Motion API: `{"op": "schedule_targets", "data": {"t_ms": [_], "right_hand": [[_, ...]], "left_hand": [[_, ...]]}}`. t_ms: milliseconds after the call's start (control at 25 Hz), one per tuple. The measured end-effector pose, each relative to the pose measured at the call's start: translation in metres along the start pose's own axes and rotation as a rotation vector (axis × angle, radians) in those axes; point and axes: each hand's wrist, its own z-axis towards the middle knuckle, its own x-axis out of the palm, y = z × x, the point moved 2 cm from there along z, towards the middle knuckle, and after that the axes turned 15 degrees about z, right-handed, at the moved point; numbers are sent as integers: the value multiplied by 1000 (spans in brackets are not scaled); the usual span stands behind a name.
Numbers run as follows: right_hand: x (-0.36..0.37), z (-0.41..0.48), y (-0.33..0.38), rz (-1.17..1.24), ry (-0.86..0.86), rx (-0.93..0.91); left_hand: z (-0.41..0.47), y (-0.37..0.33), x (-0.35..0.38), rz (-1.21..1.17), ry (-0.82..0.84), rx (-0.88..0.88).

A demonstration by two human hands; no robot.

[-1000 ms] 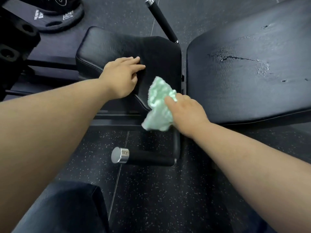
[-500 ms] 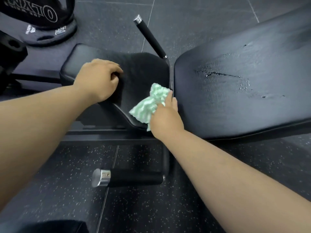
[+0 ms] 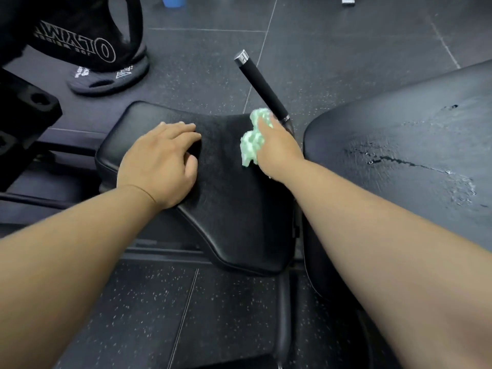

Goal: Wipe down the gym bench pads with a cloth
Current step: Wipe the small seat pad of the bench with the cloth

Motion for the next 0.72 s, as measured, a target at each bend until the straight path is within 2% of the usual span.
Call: {"op": "schedule_targets", "data": {"t_ms": [80, 160, 200, 280, 360, 440, 600, 720], "right_hand": [[11, -39, 8, -105, 75, -153], [12, -66, 0, -213, 200, -164], [3, -64, -8, -264, 174, -59], [-25, -38, -22, -388, -9, 194], [-46, -17, -8, -272, -53, 356], [-49, -2, 3, -133, 6, 316], [-46, -3, 9, -351, 203, 285], [-39, -3, 2, -306, 231, 383]], "left_hand": [[0, -1, 1, 13, 8, 0], [1, 1, -2, 19, 23, -6], [1, -1, -4, 18, 26, -5], [1, -3, -7, 31, 29, 7], [1, -3, -8, 41, 20, 0], [2, -6, -7, 28, 12, -1], [1, -4, -6, 33, -16, -4], [1, -3, -3, 34, -13, -6]]}}
